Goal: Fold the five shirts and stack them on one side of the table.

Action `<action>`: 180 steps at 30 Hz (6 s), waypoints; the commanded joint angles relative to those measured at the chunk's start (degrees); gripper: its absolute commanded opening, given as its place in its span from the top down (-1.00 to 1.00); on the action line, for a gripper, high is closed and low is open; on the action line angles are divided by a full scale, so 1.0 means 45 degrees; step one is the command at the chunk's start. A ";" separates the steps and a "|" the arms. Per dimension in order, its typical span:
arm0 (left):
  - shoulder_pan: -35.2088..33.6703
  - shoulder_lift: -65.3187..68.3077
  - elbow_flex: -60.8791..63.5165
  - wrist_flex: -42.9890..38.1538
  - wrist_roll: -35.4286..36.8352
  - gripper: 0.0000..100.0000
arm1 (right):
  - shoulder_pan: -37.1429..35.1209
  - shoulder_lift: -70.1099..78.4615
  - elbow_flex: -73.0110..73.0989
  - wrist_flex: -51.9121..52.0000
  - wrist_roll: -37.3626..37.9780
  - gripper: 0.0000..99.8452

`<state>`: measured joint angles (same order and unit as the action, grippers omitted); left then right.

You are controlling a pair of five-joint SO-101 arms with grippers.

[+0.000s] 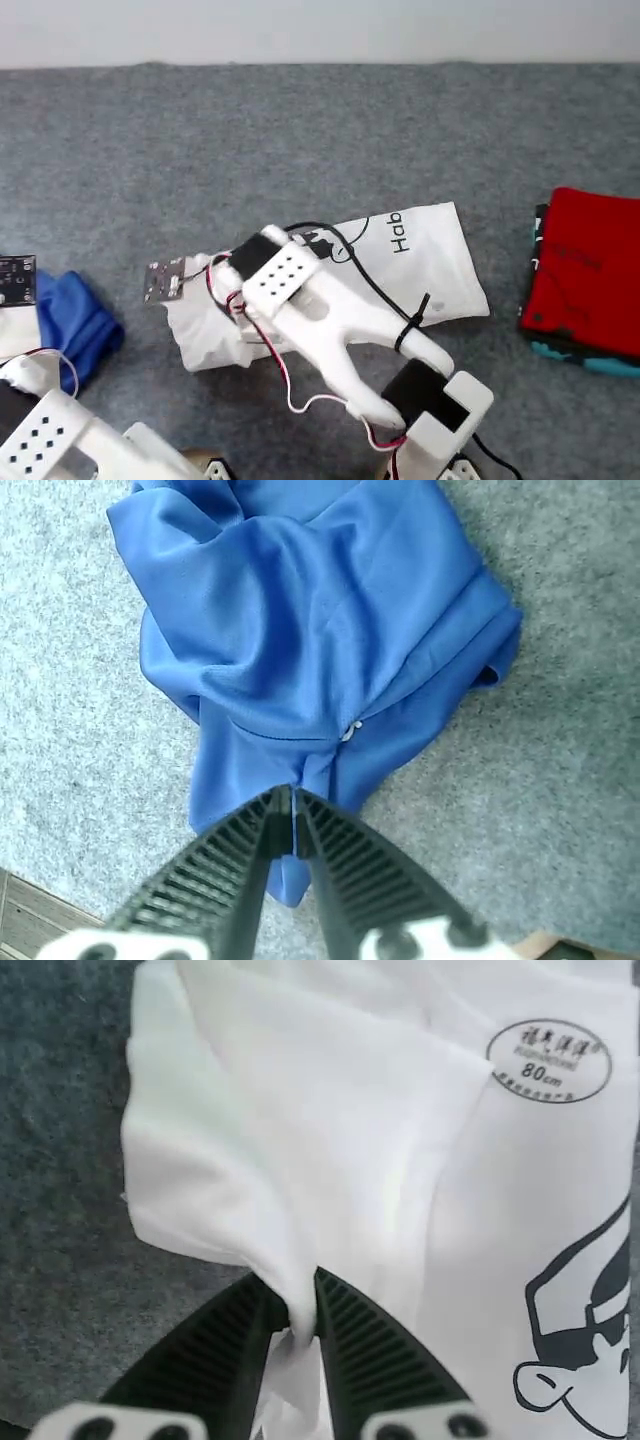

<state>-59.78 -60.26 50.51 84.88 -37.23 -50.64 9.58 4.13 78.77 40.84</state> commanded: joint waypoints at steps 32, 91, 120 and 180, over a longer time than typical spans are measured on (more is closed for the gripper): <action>0.0000 -0.0156 -0.0244 -0.0313 -0.0098 0.97 | 0.0225 0.1631 -0.5314 0.5363 -0.1895 0.98; 0.0000 -0.0137 -0.0244 0.0352 -0.1387 0.97 | 1.0930 0.6183 -0.9280 0.4659 -0.5451 0.38; 0.0000 -0.0137 -0.0264 0.0371 -0.1387 0.97 | 1.1106 0.8625 -1.0256 0.5363 -0.4103 0.98; 0.0020 -0.0156 -0.0127 0.0391 -0.1289 0.97 | -0.1241 0.7433 -1.3128 0.4444 -0.2559 0.61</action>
<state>-59.69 -60.26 50.51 86.20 -43.38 -55.47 44.22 -50.90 99.08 29.05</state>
